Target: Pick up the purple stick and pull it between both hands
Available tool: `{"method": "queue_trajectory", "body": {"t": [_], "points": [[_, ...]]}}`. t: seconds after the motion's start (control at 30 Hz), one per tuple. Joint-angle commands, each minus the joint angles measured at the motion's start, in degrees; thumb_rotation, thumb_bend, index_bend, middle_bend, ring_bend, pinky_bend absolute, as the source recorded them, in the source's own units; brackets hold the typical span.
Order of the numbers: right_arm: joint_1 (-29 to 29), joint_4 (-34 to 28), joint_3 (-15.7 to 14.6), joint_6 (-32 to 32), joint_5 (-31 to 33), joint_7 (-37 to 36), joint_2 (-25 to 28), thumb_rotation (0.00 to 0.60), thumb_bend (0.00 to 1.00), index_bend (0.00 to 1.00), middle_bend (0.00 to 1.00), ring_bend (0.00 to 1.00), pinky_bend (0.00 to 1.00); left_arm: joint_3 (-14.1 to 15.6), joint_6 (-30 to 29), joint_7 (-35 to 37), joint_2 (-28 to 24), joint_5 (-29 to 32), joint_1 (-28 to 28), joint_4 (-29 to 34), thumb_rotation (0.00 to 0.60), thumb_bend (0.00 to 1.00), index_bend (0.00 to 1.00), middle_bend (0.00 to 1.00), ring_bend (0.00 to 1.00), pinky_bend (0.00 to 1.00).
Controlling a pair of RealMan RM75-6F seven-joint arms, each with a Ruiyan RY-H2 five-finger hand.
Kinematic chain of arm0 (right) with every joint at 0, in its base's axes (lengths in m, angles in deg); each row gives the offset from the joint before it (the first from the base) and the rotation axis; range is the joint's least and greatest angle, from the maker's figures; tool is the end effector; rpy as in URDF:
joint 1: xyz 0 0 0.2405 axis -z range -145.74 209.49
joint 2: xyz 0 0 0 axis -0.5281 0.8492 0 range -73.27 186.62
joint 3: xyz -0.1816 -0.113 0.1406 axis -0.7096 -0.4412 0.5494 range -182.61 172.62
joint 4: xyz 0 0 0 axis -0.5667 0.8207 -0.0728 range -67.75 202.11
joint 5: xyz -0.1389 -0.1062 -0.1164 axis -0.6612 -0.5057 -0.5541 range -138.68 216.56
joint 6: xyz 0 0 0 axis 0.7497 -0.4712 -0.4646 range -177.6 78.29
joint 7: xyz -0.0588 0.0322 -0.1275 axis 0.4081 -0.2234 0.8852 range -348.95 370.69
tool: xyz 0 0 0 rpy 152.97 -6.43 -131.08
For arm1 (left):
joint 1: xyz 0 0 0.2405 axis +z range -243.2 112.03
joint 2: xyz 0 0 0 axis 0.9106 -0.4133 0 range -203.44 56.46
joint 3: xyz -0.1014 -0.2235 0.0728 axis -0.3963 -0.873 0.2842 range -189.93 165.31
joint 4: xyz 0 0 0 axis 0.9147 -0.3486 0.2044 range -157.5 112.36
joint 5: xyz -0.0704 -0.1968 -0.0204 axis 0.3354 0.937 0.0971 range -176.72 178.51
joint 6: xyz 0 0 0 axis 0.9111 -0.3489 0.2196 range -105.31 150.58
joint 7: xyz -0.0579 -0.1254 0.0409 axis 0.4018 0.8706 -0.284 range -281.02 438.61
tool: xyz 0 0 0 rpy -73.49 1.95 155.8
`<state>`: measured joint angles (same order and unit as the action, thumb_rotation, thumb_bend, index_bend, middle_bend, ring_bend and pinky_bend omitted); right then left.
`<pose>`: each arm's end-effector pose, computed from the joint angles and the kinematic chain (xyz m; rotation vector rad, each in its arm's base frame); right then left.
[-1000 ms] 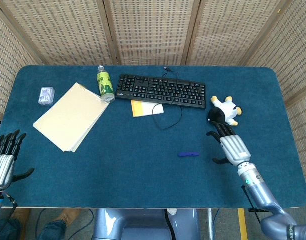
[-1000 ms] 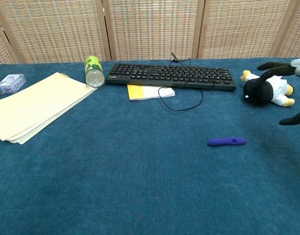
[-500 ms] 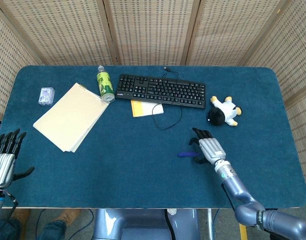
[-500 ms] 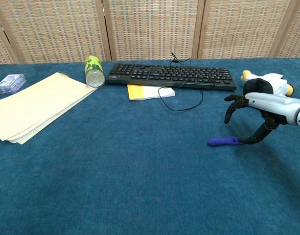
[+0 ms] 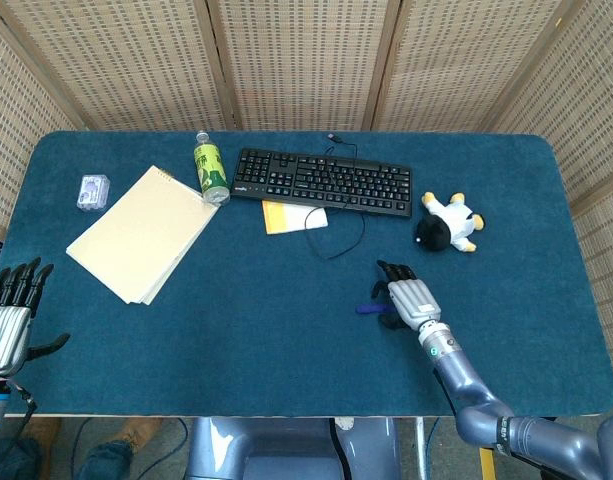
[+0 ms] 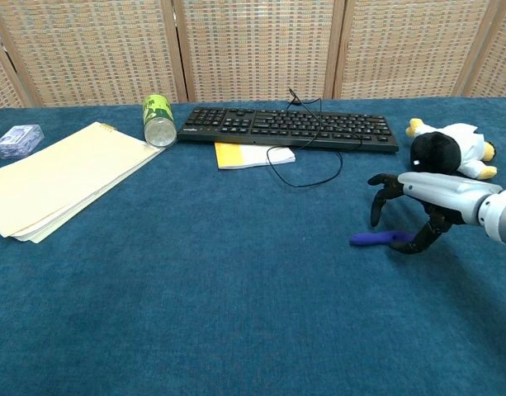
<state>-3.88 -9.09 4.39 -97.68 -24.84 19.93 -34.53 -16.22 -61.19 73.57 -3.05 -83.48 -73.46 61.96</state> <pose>-0.2167 -0.3304 -0.0343 1.7769 -1.2291 0.8125 -0.3211 0.2032 0.1375 -1.4174 -0.7986 -0.8416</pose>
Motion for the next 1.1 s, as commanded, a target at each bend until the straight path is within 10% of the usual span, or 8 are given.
{"method": "queue_trajectory", "body": {"t": [0.03,1.1], "points": [[-0.04,0.37,-0.21,-0.03,0.05,-0.08,-0.29,0.6,0.51,0.44,0.0,0.0,0.0,-0.01,0.04,-0.03,0.05,0.06,-0.03,-0.03,0.6,0.0,0.0,0.0,0.0,0.0],[0.46,4.23,-1.01,0.26,-1.35,-5.12,-1.58,0.6,0.57,0.57,0.0,0.0,0.0,0.09,0.31,-0.59,0.37,0.42,-0.23,-0.17,0.6,0.0,0.0,0.0,0.0,0.0]]}}
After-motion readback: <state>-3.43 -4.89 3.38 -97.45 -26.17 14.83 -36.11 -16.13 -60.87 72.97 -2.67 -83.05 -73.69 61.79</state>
